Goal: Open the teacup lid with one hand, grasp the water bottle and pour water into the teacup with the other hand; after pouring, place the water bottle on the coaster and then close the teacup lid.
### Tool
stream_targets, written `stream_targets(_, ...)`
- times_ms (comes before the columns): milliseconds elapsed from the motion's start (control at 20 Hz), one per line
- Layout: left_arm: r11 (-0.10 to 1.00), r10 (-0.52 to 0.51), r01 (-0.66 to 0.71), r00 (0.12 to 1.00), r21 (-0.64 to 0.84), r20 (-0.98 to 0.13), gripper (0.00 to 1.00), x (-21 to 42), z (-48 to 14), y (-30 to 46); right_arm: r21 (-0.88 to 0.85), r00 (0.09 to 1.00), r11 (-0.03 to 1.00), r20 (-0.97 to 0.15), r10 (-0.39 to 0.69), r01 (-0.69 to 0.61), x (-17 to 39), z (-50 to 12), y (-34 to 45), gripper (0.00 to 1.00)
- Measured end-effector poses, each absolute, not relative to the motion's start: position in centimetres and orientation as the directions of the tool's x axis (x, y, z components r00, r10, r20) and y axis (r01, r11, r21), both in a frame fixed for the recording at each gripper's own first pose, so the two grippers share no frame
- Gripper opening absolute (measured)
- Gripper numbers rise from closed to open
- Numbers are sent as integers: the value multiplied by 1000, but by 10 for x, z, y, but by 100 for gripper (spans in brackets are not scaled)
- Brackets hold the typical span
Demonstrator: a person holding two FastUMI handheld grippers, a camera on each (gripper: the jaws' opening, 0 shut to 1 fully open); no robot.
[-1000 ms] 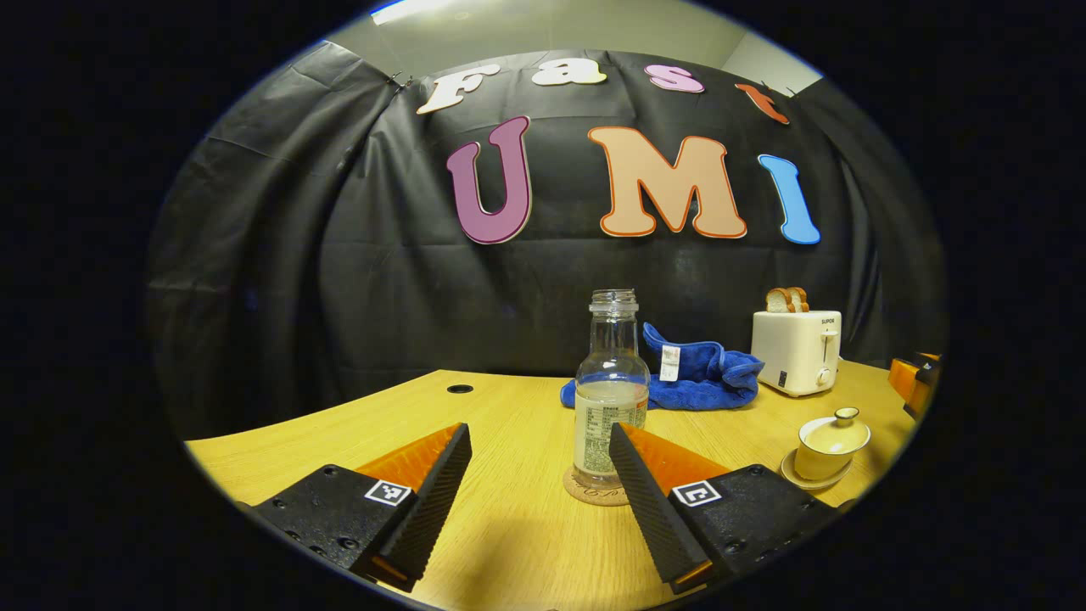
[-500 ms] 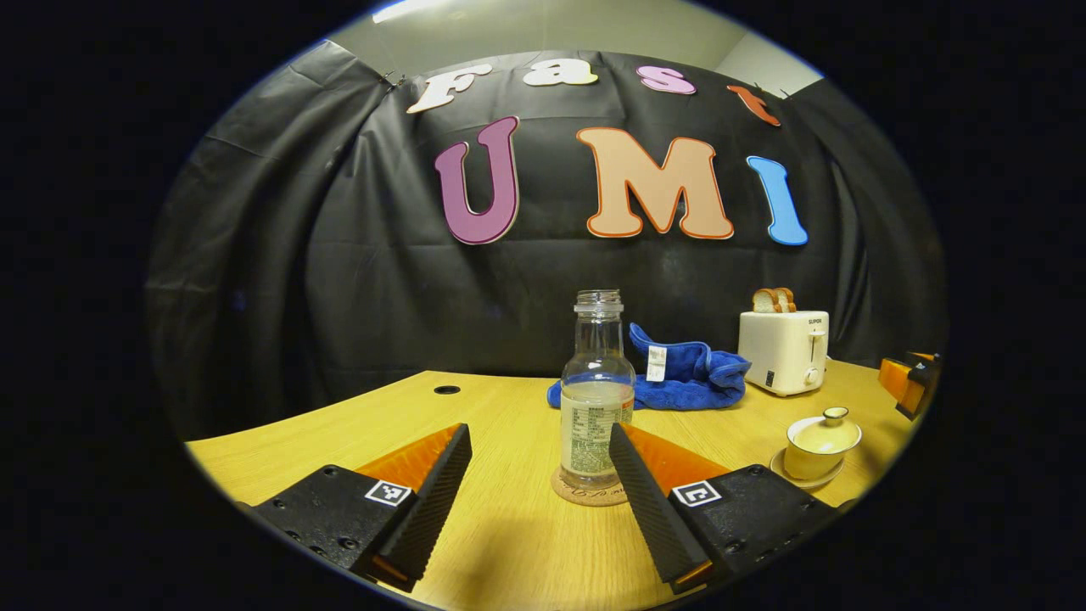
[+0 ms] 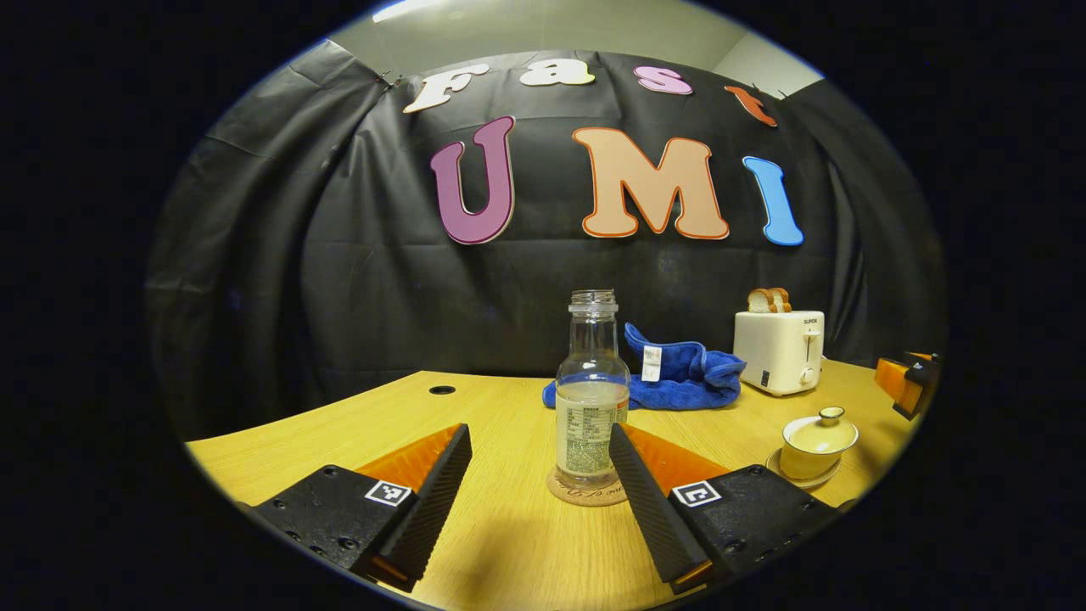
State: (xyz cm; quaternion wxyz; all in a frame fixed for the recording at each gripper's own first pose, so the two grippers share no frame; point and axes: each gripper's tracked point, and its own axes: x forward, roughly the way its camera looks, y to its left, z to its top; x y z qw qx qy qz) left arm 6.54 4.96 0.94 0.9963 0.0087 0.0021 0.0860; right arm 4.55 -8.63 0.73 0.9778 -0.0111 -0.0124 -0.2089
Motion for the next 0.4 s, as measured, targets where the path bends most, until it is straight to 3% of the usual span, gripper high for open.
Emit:
stream_targets(100, 985, 171, -171, 985, 17, -3, 95, 66, 10, 50, -17, 912, 913, 29, -408, 409, 46, 7, -87, 80)
stream_targets(400, 985, 169, -169, 986, 18, -3, 96, 65, 9, 49, -16, 913, 913, 29, -408, 409, 46, 7, -86, 85)
